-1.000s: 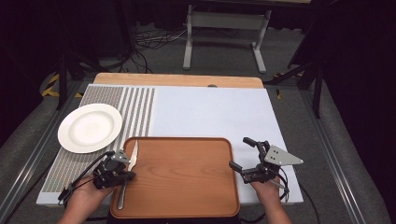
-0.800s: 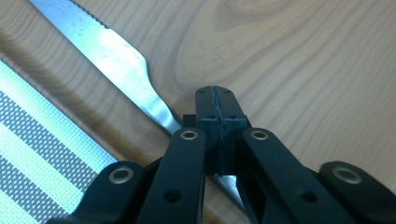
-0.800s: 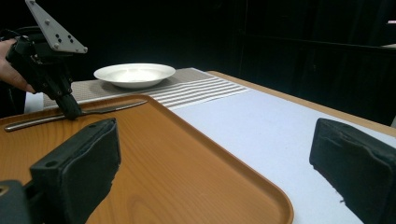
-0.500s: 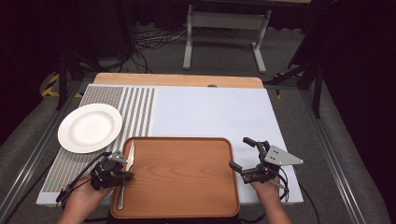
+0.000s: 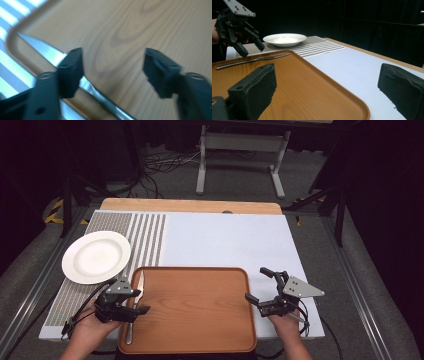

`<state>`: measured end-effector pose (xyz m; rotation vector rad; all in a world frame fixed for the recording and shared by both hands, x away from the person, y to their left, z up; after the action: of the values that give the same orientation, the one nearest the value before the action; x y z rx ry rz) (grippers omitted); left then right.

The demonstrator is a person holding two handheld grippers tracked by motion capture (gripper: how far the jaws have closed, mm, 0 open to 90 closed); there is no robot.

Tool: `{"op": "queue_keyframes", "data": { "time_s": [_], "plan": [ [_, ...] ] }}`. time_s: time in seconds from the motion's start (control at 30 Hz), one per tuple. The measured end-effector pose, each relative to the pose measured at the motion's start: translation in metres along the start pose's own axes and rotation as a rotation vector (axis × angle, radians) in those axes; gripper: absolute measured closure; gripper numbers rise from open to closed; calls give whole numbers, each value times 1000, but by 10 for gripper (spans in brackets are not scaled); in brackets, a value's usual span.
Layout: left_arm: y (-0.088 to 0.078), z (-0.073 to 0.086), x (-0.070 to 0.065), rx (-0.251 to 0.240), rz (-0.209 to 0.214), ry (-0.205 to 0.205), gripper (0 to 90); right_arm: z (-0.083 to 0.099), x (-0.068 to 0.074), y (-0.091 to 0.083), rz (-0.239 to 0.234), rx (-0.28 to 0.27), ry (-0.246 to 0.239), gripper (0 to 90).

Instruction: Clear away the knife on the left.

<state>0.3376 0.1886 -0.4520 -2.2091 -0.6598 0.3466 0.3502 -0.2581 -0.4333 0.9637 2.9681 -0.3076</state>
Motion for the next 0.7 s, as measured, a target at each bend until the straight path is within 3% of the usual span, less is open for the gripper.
{"op": "queue_keyframes", "data": {
  "time_s": [0.07, 0.23, 0.3, 0.33, 0.37, 0.4, 0.43, 0.5, 0.57, 0.7],
  "plan": [
    [-3, -1, 2, -38, 3, -2, 192, 0, 1, 0, -1, 2, -2, 25],
    [-13, 1, 8, -168, 16, -9, 119, 0, 1, 0, -2, 4, 0, 25],
    [-21, 6, 12, -269, 18, -14, 94, 0, 1, 0, -2, 8, 0, 25],
    [-21, 6, 12, -269, 18, -14, 84, 0, 1, 0, -2, 8, 0, 25],
    [-24, 8, 14, -308, 17, -16, 84, 1, 1, 0, -4, 7, 1, 25],
    [-28, 13, 18, -378, 9, -17, 63, 1, 1, 0, -5, 10, 1, 25],
    [-28, 13, 18, -378, 9, -17, 61, 1, 1, 1, -6, 12, 2, 25],
    [-33, 22, 23, -458, 5, -15, 55, 1, 1, 1, -7, 14, 4, 25],
    [-34, 25, 25, -473, -3, -15, 53, 1, 1, 1, -4, 17, 1, 25],
    [-34, 42, 34, -563, -21, -34, 49, 3, 0, 1, -2, 28, 7, 24]
  ]
}}
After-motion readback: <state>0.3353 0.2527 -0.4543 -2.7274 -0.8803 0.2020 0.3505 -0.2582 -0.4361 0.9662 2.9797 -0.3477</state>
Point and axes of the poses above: each handheld gripper's, and its own axes: y roughly forward along the jaws, z roughly out of its underside, x roughly to its left, the point moved 3 cm from there along y, roughly forward along the jaws, and after that the axes turned 3 degrees about x, right-handed, at the moved point
